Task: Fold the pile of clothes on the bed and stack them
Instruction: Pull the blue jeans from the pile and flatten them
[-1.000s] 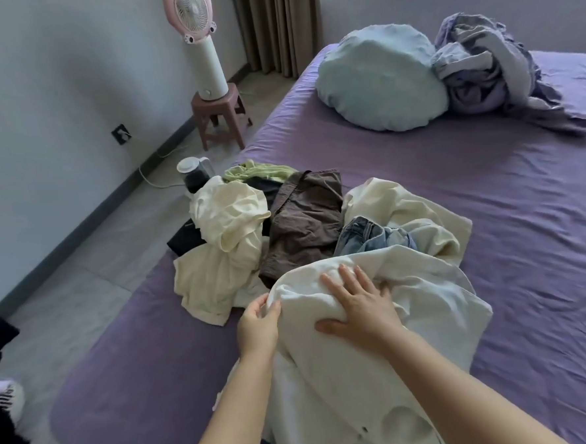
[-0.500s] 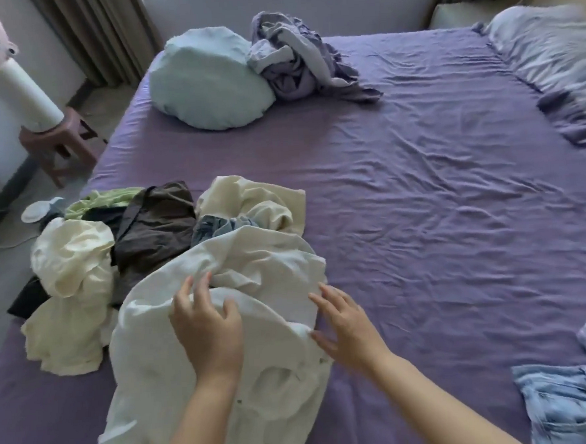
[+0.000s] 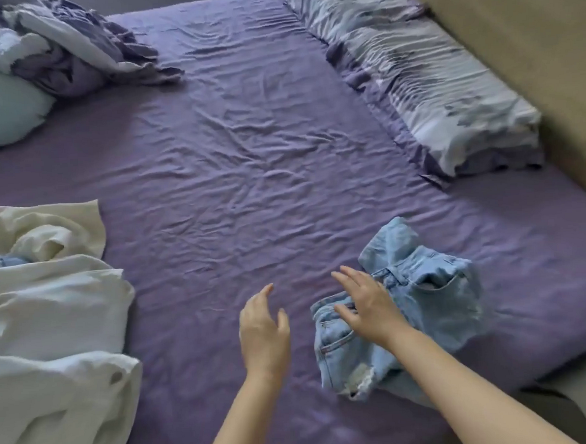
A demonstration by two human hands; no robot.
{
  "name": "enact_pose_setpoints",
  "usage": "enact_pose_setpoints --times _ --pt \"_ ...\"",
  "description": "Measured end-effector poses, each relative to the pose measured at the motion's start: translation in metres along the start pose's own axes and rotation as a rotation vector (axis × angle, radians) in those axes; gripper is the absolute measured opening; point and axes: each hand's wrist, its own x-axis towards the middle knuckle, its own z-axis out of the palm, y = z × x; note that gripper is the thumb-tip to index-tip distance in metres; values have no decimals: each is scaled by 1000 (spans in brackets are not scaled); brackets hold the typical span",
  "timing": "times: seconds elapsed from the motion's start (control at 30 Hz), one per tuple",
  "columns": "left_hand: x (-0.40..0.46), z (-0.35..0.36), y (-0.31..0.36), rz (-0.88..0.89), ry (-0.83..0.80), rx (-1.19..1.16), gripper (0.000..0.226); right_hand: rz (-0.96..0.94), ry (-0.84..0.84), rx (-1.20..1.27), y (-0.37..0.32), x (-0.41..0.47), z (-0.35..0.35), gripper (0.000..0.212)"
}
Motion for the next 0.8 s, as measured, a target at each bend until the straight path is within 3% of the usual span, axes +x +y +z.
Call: enact_pose_setpoints --times 0.27,0.37,0.47,0.6,0.7,0.77,0.8 --pt "-18 110 35 -83 -155 68 45 67 55 -54 118 -33 -46 57" --pt "-20 140 30 -247 -226 163 48 143 10 -217 154 -34 -49 60" --pt "-16 151 23 -532 -194 200 58 302 -102 -294 179 -31 -45 68" --pt "0 146 13 -753 -139 -97 74 484 -74 -10 192 -17 -48 76" --pt "14 132 16 -858 -92 -341 64 637 -75 24 190 -4 -58 93" --pt "22 117 28 -975 -202 -590 61 729 -93 102 185 2 -68 97" --pt "25 106 36 -1001 -304 -705 56 744 -99 141 183 5 -75 89"
